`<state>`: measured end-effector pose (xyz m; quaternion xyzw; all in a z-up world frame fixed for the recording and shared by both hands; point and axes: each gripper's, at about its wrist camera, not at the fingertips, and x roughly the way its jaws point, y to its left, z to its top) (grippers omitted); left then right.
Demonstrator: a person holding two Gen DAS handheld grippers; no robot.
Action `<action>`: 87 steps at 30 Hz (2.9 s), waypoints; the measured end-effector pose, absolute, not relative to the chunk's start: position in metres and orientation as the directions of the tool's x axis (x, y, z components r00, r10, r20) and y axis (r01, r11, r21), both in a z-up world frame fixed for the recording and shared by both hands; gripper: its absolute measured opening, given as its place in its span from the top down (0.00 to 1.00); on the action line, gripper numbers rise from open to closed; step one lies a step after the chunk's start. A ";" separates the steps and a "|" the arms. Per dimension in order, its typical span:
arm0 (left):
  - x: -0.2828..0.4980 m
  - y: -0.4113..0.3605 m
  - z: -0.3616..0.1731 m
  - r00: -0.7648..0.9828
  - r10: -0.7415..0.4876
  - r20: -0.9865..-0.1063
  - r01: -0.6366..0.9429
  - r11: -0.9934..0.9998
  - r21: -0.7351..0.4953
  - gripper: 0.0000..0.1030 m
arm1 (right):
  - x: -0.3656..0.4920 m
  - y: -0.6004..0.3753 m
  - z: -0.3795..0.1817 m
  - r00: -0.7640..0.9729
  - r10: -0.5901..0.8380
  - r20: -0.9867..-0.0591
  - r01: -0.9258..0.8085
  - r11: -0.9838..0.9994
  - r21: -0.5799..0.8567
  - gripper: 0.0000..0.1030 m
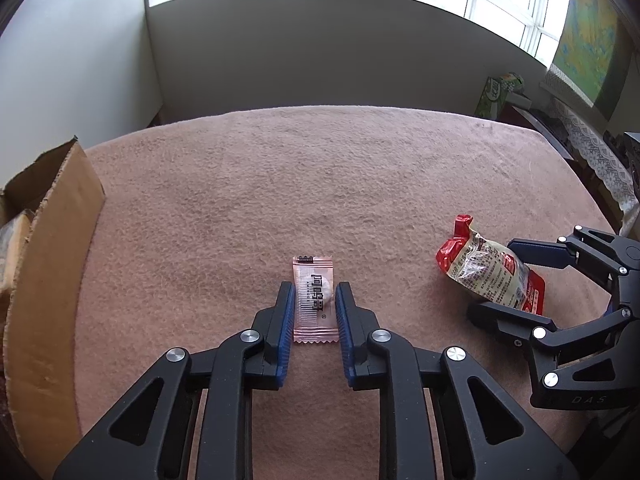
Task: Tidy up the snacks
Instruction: 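Lift and carry the pink candy and snack pouch over the box, then open both tools to drop the pink candy and pouch into the box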
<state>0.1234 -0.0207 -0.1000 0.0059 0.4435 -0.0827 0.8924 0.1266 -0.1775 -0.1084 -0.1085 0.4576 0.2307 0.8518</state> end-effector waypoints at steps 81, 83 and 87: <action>-0.006 0.210 -0.032 0.820 0.150 -0.553 -0.287 0.943 -0.169 0.45 | 0.113 0.078 -0.024 0.417 0.635 -0.651 -0.688 0.688 0.230 0.15; -0.005 0.208 -0.031 0.820 0.149 -0.553 -0.283 0.945 -0.165 0.45 | 0.112 0.073 -0.022 0.423 0.631 -0.650 -0.685 0.692 0.227 0.15; -0.006 0.200 -0.027 0.822 0.152 -0.549 -0.281 0.947 -0.159 0.45 | 0.110 0.064 -0.019 0.435 0.625 -0.648 -0.682 0.699 0.216 0.15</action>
